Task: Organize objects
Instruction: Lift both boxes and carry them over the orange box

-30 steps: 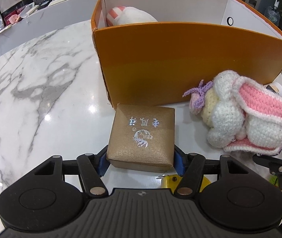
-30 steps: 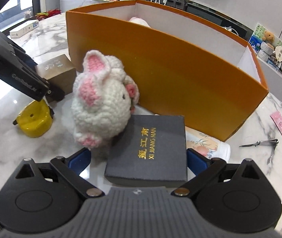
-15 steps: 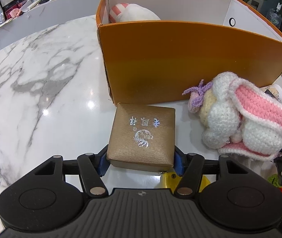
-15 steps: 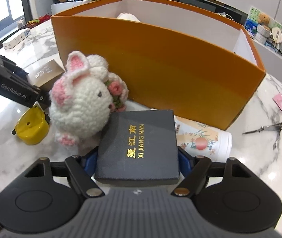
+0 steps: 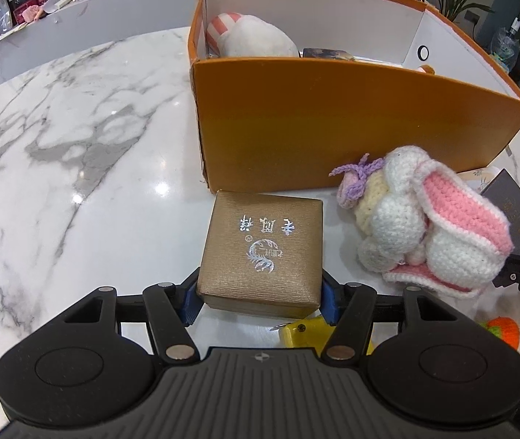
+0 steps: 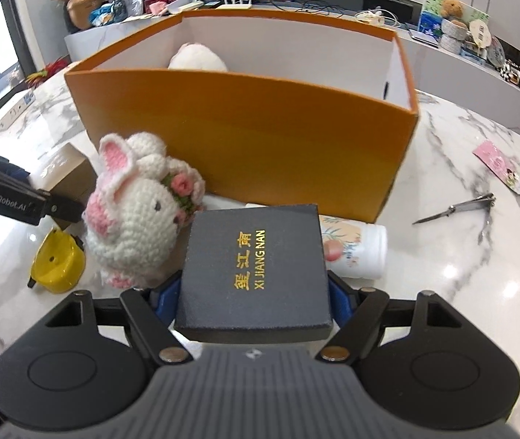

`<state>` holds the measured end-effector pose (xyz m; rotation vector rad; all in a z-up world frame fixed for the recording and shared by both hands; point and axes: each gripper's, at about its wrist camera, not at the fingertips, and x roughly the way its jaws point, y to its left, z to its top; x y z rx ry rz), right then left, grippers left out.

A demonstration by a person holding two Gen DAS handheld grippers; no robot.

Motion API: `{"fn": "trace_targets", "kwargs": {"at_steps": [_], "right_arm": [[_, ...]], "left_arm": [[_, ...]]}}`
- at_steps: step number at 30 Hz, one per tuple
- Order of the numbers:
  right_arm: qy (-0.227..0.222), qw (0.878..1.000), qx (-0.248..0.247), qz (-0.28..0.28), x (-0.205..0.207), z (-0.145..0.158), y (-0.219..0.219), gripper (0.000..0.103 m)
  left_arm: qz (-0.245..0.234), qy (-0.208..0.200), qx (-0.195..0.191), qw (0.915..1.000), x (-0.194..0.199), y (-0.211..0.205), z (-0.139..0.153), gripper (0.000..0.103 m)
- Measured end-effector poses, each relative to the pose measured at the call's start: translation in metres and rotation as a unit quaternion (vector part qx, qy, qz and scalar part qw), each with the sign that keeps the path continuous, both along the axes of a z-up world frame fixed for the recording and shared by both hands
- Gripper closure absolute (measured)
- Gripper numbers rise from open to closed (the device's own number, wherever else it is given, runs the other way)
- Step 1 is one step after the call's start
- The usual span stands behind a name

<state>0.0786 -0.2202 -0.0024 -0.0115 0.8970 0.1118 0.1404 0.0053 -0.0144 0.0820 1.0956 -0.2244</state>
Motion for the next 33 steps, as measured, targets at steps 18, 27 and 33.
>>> {"fn": "trace_targets", "kwargs": {"at_steps": [18, 27, 33], "right_arm": [[0.010, 1.000, 0.011, -0.019, -0.017, 0.021, -0.009, 0.025], [-0.034, 0.999, 0.029, -0.021, -0.032, 0.062, -0.007, 0.025], [-0.087, 0.994, 0.053, -0.042, -0.031, 0.094, -0.008, 0.025]], "left_arm": [[-0.001, -0.022, -0.003, 0.9998, -0.022, -0.001, 0.032, 0.033], [-0.009, -0.063, -0.023, 0.9977, -0.036, -0.006, 0.068, 0.033], [0.008, -0.110, -0.045, 0.9929, -0.028, -0.014, 0.097, 0.033]]}}
